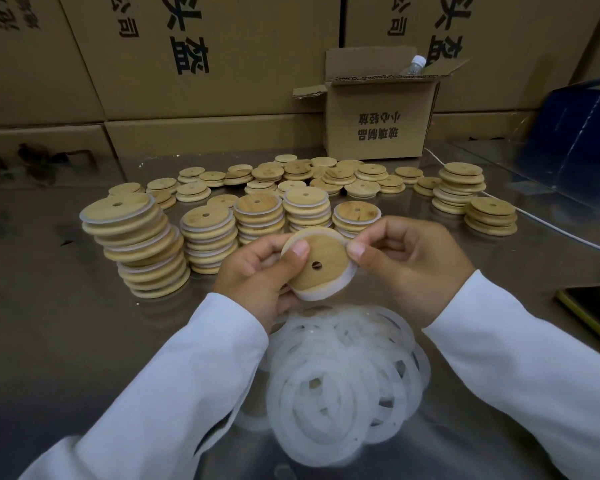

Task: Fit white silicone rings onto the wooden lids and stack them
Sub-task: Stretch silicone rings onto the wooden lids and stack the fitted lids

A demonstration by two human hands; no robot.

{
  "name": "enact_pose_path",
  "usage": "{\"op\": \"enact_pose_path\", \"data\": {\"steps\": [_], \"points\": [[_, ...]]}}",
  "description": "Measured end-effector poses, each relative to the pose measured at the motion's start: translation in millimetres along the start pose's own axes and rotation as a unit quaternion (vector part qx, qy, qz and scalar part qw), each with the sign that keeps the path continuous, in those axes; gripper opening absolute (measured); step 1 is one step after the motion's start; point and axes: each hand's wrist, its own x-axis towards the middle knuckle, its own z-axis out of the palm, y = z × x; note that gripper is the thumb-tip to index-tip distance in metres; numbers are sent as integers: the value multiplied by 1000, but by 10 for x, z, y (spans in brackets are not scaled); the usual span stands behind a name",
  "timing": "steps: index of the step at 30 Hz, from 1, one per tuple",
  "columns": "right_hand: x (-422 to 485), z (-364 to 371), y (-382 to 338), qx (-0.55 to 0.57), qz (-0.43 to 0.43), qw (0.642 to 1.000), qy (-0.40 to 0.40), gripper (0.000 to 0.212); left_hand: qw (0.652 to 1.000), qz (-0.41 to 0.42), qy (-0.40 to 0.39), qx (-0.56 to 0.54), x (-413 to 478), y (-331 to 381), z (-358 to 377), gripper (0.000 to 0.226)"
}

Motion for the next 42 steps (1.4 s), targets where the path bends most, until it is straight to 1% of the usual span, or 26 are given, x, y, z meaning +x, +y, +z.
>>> {"op": "enact_pose_path", "data": {"steps": [2, 7, 12, 14, 16, 18, 20, 22, 25, 29, 33, 38, 42], "points": [[-12, 10, 6, -4, -4, 1000, 8, 15, 1000, 5, 4, 2, -2, -8, 5, 22], [-70, 101, 64, 48, 3, 997, 54, 10, 1000, 10, 27, 3, -8, -34, 27, 25], [-90, 148, 121, -15, 17, 992, 127, 9, 998, 11, 56, -4, -7, -37, 66, 30], [-91, 141, 122, -40, 12, 990, 136, 10, 998, 11, 56, -10, -19, -40, 83, 26], [-93, 140, 130, -74, -1, 989, 131, 9, 999, 2, 47, -15, -21, -37, 82, 16], [-90, 132, 134, -111, -22, 986, 123, 13, 999, -12, 31, 11, -14, -24, 67, 8], [-86, 115, 129, -145, -53, 982, 108, 18, 999, -19, 14, 48, -13, -24, 52, 8], [-86, 102, 118, -169, -73, 979, 84, 16, 997, -14, 10, 76, -19, -33, 38, 8], [-71, 83, 117, -188, -73, 978, 61, 11, 994, 8, 7, 111, -16, -47, 14, 10], [-15, 35, 117, -160, -39, 984, 64, 18, 990, 36, -1, 139, 5, -33, -10, 7], [26, -8, 120, -112, -12, 992, 62, 18, 993, 35, -5, 109, 10, -7, 6, 5], [29, -19, 80, -112, -41, 991, 66, 16, 999, 10, -10, 45, 0, 12, 7, 5], [-33, 31, 86, -90, -45, 992, 77, 10, 999, 5, -2, 45, -15, -2, 5, 4]]}}
